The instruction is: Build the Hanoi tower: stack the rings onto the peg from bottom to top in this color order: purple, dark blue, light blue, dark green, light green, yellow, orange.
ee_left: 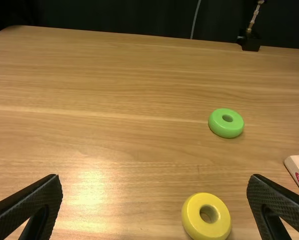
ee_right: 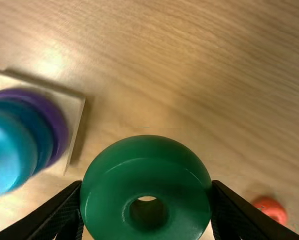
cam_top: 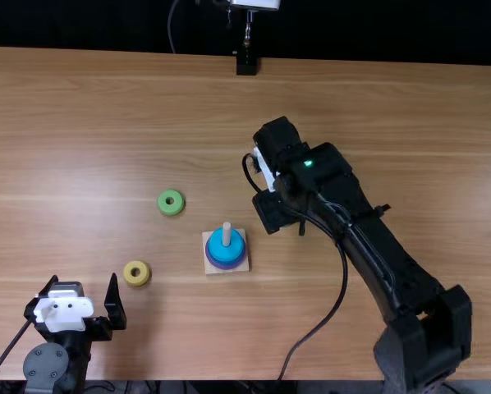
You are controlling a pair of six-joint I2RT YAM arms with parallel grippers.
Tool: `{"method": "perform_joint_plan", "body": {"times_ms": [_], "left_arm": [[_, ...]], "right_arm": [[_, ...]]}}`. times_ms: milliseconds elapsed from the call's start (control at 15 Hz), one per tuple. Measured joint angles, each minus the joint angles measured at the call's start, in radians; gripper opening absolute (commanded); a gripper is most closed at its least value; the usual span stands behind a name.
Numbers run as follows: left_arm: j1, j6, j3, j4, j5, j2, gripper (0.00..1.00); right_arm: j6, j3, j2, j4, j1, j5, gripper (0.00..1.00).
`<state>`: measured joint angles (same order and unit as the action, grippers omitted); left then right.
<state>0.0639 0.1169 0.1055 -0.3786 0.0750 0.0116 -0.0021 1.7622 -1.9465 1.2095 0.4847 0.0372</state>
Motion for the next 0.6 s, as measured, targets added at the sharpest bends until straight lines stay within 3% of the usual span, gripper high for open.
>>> {"method": "perform_joint_plan", "body": {"times_ms": [267,600], "left_arm": [[0.000,0.000,0.000,0.000,0.000,0.000,1.00],[0.000,0.000,0.000,0.000,0.000,0.000,1.00]], "right_arm": [[0.000,0.130,0.024,0.127,0.010,0.001,0.00],[0.000,0.243,0.048,0.180,0.127,0.003,0.00]]}}
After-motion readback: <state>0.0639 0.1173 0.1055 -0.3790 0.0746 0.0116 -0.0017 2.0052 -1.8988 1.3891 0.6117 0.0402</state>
